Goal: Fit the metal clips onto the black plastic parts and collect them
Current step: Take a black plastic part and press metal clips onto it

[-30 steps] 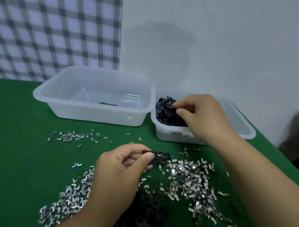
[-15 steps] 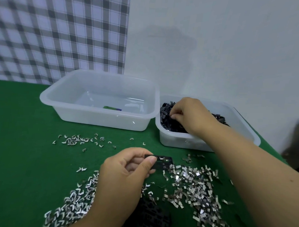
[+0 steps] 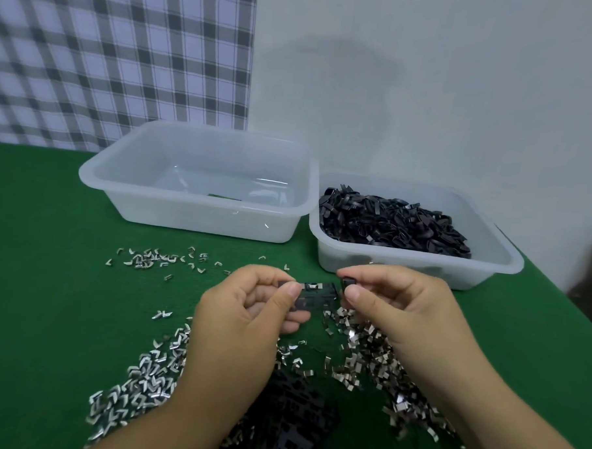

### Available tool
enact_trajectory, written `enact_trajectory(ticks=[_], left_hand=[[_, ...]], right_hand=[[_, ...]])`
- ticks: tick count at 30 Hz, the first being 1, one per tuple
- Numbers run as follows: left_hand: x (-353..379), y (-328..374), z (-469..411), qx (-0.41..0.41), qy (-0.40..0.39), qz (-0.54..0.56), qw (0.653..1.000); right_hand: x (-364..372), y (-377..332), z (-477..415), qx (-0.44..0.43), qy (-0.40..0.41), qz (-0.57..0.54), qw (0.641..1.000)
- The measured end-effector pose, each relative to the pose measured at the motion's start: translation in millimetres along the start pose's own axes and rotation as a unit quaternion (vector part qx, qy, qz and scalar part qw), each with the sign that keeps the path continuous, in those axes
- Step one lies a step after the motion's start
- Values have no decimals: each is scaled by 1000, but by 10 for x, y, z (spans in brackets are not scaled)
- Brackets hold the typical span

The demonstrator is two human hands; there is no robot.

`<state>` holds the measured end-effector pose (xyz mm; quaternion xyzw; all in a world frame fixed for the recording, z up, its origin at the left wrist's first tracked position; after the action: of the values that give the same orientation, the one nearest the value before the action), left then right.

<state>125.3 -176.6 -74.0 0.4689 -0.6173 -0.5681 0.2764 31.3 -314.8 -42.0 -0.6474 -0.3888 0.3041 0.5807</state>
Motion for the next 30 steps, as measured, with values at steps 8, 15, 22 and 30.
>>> enact_trajectory(ticks=[8,15,22,30], left_hand=[[10,-5,8,-2,-3,9,1000],[6,7,8,-3,-5,14,1000],[10,1,15,12,-19,17,1000],[13,-5,16,38,-20,5,999]], right_hand=[[-13,12,-4,22,-8,-24,999],[-7,19,-4,37,-20,-41,998],[13,41,-10,64,-15,-50,997],[19,85,-24,98,-31,-99,990]])
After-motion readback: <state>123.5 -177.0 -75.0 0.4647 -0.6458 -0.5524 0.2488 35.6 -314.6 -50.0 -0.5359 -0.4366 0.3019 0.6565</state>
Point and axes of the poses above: each hand's wrist, its own z-axis away from the middle knuckle, its own x-axis out of the palm, y = z × x, the point moved 1 cm from there along -z, towards the middle knuckle, and after that the axes turned 15 degrees about -z, right-handed, at the moved point
